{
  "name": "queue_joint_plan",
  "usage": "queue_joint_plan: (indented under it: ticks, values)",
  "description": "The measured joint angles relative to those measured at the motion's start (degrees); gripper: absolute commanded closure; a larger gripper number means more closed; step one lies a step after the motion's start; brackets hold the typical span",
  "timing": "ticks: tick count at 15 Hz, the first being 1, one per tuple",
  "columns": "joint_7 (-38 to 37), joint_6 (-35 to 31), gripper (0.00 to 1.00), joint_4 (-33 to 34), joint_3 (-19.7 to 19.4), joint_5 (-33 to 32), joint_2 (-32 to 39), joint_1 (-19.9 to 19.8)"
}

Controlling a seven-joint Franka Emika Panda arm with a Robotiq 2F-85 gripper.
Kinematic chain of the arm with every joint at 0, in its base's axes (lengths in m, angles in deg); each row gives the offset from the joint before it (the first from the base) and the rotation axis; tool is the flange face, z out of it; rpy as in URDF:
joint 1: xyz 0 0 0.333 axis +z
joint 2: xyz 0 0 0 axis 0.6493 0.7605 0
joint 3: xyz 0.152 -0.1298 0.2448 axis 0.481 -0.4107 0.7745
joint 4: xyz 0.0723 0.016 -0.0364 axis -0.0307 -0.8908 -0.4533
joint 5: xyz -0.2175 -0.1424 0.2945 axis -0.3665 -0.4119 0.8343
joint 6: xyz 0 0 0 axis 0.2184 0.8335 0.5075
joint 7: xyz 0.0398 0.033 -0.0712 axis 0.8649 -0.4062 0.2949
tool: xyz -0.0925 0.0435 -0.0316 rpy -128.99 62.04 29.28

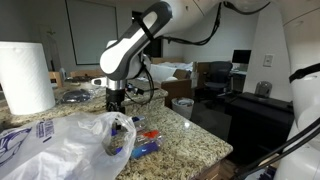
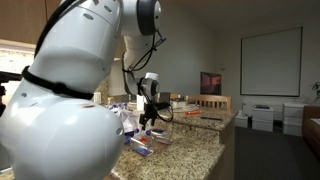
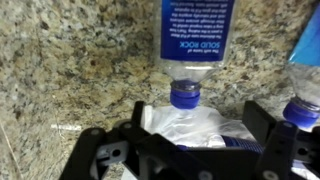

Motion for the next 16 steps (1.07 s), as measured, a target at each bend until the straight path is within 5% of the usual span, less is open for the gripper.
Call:
queue_joint_plan:
  ticks: [10, 16]
  values:
    - [-6.7, 0.0, 0.0, -1.0, -5.6, -4.6, -0.7, 7.7]
    - [-10.9, -0.4, 0.0, -1.1, -7.2, -7.6, 0.5, 8.7]
